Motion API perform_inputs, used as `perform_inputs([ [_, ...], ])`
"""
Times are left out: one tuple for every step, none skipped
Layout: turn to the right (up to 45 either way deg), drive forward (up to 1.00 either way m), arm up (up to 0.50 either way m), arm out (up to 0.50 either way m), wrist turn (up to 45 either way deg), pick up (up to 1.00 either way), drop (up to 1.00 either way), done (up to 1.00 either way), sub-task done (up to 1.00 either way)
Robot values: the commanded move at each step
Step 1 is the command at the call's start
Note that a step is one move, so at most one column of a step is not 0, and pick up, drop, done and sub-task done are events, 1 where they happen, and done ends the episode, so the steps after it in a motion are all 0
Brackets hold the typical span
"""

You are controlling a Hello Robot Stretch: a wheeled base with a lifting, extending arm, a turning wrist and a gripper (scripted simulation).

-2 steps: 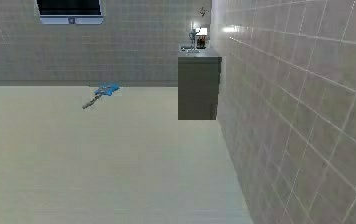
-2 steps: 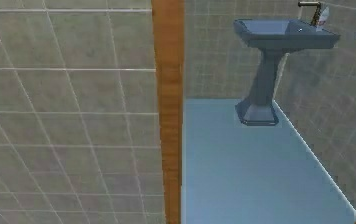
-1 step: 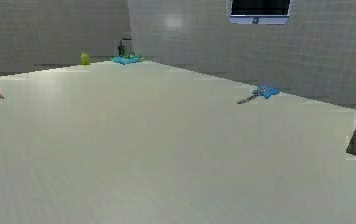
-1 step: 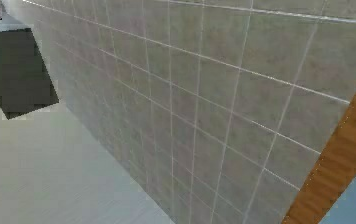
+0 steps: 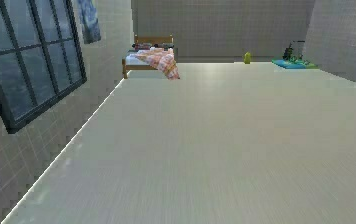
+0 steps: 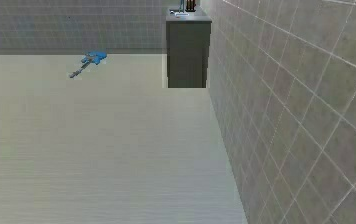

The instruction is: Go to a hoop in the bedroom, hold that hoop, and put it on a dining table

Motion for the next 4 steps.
perform_inputs([
  [0.0, 0.05, 0.0, 0.0, 0.0, 0.0, 0.0, 0.0, 0.0],
  [45.0, 0.0, 0.0, 0.0, 0.0, 0.0, 0.0, 0.0, 0.0],
  [42.0, 0.0, 0.0, 0.0, 0.0, 0.0, 0.0, 0.0, 0.0],
  [0.0, 1.0, 0.0, 0.0, 0.0, 0.0, 0.0, 0.0, 0.0],
])
